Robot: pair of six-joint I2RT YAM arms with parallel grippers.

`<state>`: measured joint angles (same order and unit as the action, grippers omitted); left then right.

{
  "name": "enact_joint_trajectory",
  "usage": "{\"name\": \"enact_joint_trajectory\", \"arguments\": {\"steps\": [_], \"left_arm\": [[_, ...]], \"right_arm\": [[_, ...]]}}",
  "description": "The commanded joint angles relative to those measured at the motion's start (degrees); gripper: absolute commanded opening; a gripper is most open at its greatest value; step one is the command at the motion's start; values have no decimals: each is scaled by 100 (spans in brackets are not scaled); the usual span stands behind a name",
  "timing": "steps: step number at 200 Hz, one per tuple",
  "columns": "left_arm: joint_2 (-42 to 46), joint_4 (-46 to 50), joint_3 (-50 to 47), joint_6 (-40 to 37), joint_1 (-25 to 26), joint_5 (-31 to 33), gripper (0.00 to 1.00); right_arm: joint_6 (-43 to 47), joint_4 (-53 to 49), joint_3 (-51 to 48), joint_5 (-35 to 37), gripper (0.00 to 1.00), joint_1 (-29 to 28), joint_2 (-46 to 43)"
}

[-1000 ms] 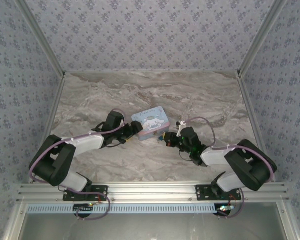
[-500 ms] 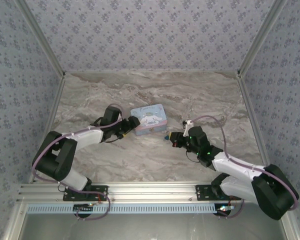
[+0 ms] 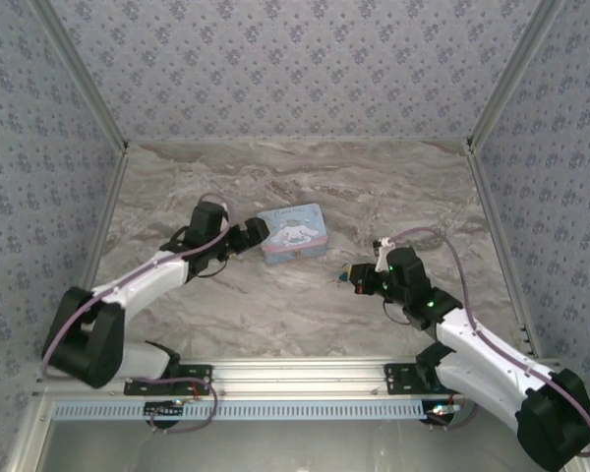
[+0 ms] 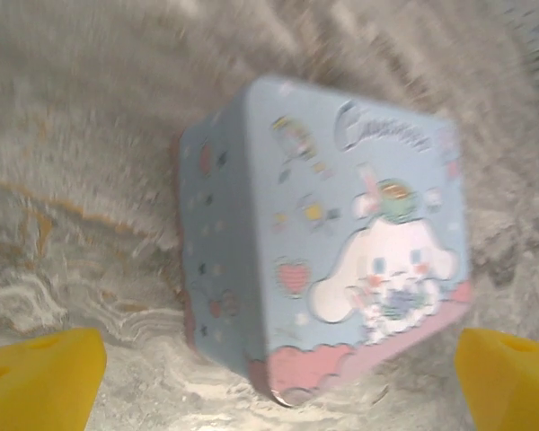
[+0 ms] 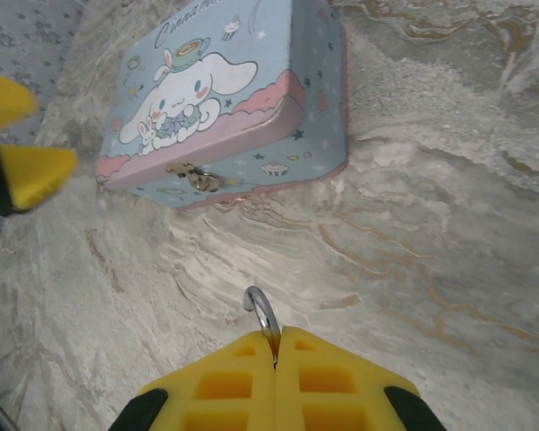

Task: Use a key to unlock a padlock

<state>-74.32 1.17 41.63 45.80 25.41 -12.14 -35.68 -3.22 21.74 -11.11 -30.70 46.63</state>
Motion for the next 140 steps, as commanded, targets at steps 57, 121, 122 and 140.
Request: {"name": "enact_joint_trajectory", "arguments": {"steps": [57, 121, 122, 140], "left_arm": [[2545, 733, -553, -1025, -89, 1163, 99], [3509, 1430, -715, -1304, -110, 1385, 99], [3519, 1430, -716, -1303, -104, 1387, 99], [3615, 1447, -786, -1284, -106, 1422, 99]], "right_arm": [[884, -2404, 1057, -469, 0, 386, -526], [1378, -4115, 1771, -623, 0, 688, -550], [1379, -4129, 1772, -617, 0, 688, -546], [1341, -4154, 1780, -669, 0, 688, -484]]}}
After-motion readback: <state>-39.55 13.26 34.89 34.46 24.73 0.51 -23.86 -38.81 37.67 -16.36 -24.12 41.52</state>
